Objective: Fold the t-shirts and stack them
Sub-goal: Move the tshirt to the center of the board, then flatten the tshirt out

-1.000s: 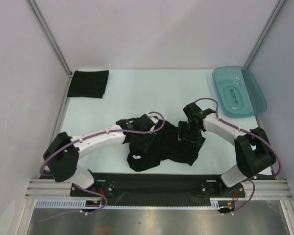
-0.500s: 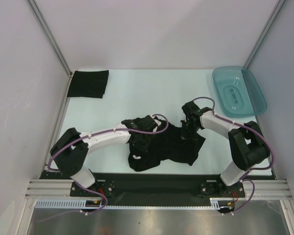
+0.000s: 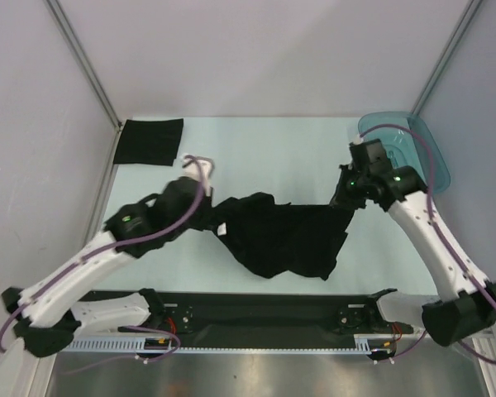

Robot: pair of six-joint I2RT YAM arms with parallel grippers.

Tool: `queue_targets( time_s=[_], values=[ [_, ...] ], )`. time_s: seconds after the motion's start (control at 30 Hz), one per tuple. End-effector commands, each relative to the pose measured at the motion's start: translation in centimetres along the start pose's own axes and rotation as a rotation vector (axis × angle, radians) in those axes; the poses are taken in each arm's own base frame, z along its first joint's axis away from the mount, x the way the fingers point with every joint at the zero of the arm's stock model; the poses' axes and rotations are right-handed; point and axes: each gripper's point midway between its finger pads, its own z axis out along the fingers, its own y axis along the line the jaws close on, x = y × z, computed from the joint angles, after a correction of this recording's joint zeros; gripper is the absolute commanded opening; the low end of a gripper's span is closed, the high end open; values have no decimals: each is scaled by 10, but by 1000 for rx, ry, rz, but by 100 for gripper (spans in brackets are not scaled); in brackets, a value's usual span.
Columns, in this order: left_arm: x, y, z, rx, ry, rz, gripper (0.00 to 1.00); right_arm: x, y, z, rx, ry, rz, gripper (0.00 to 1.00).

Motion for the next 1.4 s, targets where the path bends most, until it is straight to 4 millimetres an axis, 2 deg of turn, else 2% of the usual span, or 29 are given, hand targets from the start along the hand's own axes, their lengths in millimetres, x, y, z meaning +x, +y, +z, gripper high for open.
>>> queue_targets(
  time_s=[0.0,0.1,0.13,0.2,0.23,0.3,0.33,0.43,0.53,0.57,0.6,0.67,0.7,0.73,0.77,0.8,0.83,0.87,0.9,0.93,1.0,1.03,1.13,1.17,1.27,1.37],
  values=[
    [-28,35,-64,-45,-168,-145,0,-16,-10,-79,37,-171,-1,0],
    [-43,44,-99,4,-267,-210,0,-31,-13,-126,35,-312,11,0],
    [-52,51,-118,21,-324,-240,0,-42,-9,-157,2,-406,19,0],
    [-64,59,-142,39,-398,-270,0,-48,-16,-177,38,-458,28,0],
    [-67,65,-152,35,-424,-279,0,-56,-13,-197,20,-512,34,0],
    [-76,74,-165,14,-464,-273,0,-61,-13,-209,24,-540,37,0],
    [-85,81,-179,4,-495,-281,1,-67,-9,-215,14,-561,35,0],
    [-108,96,-194,-83,-558,-252,0,-82,-2,-216,11,-585,4,0],
    [-128,104,-190,-195,-597,-235,0,-109,1,-208,59,-615,-24,0],
    [-133,102,-185,-206,-600,-203,0,-116,6,-192,64,-582,-65,0],
    [-139,93,-177,-190,-602,-167,0,-127,10,-184,46,-586,-68,0],
    [-146,72,-151,-157,-594,-103,0,-128,25,-157,-20,-500,-97,1],
    [-146,60,-131,-149,-549,-75,0,-122,36,-123,-73,-389,-104,5],
    [-144,57,-123,-150,-524,-71,0,-112,46,-100,-126,-297,-103,11],
    [-144,53,-117,-139,-511,-81,0,-93,65,-80,-230,-171,-108,20],
    [-142,46,-111,-110,-495,-76,0,-73,64,-42,-218,-45,-78,25],
    [-140,47,-104,-112,-491,-81,0,-50,77,-25,-233,27,-116,34],
    [-138,47,-102,-109,-487,-84,0,-38,81,-10,-230,66,-139,48],
    [-133,48,-97,-113,-478,-83,0,-27,81,8,-197,101,-159,54],
    [-132,51,-98,-113,-481,-91,1,5,82,27,-164,178,-201,61],
    [-128,52,-96,-110,-473,-98,0,30,80,47,-129,241,-215,65],
    [-127,53,-98,-104,-474,-101,0,53,71,61,-89,305,-225,66],
    [-120,52,-95,-95,-452,-107,0,87,71,67,-125,396,-227,67],
    [-119,51,-96,-89,-450,-117,0,107,72,67,-142,433,-257,74],
    [-111,49,-97,-55,-444,-136,0,130,73,60,-165,438,-300,83],
    [-103,47,-94,-39,-427,-150,0,154,67,64,-191,486,-296,85]
  ],
)
